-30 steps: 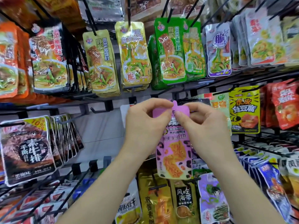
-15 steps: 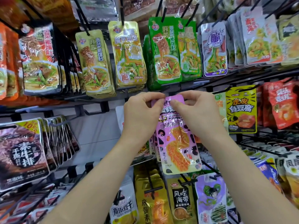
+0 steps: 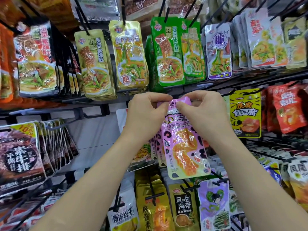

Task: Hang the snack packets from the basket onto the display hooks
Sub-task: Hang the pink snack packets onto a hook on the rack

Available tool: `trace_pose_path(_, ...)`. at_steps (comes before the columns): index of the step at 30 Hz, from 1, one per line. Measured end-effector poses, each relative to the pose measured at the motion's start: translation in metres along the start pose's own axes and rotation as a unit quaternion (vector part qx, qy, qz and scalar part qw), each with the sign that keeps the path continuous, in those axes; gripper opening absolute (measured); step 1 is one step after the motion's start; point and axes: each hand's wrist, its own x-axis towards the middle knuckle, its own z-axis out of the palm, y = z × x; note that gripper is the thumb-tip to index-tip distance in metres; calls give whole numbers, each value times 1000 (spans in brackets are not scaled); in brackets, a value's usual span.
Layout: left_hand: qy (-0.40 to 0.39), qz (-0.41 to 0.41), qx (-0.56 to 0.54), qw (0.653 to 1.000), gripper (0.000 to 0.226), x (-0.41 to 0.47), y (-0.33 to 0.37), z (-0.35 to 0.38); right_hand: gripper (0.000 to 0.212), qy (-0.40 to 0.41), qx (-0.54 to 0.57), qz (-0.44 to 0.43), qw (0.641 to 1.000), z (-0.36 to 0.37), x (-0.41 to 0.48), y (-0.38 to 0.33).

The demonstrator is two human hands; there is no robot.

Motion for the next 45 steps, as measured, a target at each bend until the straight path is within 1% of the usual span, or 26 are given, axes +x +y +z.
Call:
trace_pose_path(1,6,-14,-20,1000,19,0,-1,0,6,-3,-7,-1,1000,0,1,-1)
trace_pose_path(5,27,-54,-72,996,23,-5,-1,0,15,-9,-58,-35,998,2,4,-5)
trace_pose_path(8,49,-43,-31,997,19,-10,-1,4,17,-17,-90,-47,995,1,4,-8)
trace_pose_path(10,58,-27,4,998,19,-11,0,5,9,-40,-53,-10,998,-1,6,-8)
trace_pose_path(13,56,-10,47,997,21,-8,3,3,9,-89,71,78,990,-4,9,-7)
trace_pose_path(14,49,-9,54,997,21,-7,5,3,7,-95,95,100,986,-5,9,-7)
trace_pose_path(16,32,-4,65,997,22,-7,9,3,8,-94,99,116,984,-7,10,-6)
trace_pose_path(19,14,5,76,997,22,-7,9,3,11,-96,78,118,985,-9,10,-5)
trace_pose_path(21,12,-15,44,999,21,-6,6,3,12,-99,69,116,986,-10,10,-6)
trace_pose_path(24,7,-79,-39,996,20,-6,4,3,12,-99,57,105,988,-8,12,-7)
trace_pose_path(28,24,-164,-138,976,12,-8,6,5,10,-107,63,92,988,-6,14,-9)
trace_pose_path(32,66,-189,-201,959,18,-4,11,12,15,-109,87,109,984,-2,15,-7)
trace_pose_path(35,68,-207,-222,950,20,-3,6,13,15,-130,161,155,966,2,14,-5)
trace_pose_path(37,56,-201,-225,952,21,-4,2,13,11,-131,171,159,963,3,15,-3)
trace_pose_path(39,50,-174,-220,959,20,-5,1,13,7,-124,173,148,966,3,15,-2)
trace_pose_path(40,50,-147,-201,967,19,-6,2,13,5,-120,180,143,966,4,15,-2)
trace_pose_path(42,52,-76,-128,987,15,-7,2,15,4,-109,190,133,967,3,14,-1)
trace_pose_path(43,54,-53,-96,992,15,-7,1,15,3,-102,193,130,967,3,13,-1)
trace_pose_path(45,44,-47,-87,994,15,-6,-2,13,3,-94,212,132,964,3,12,-1)
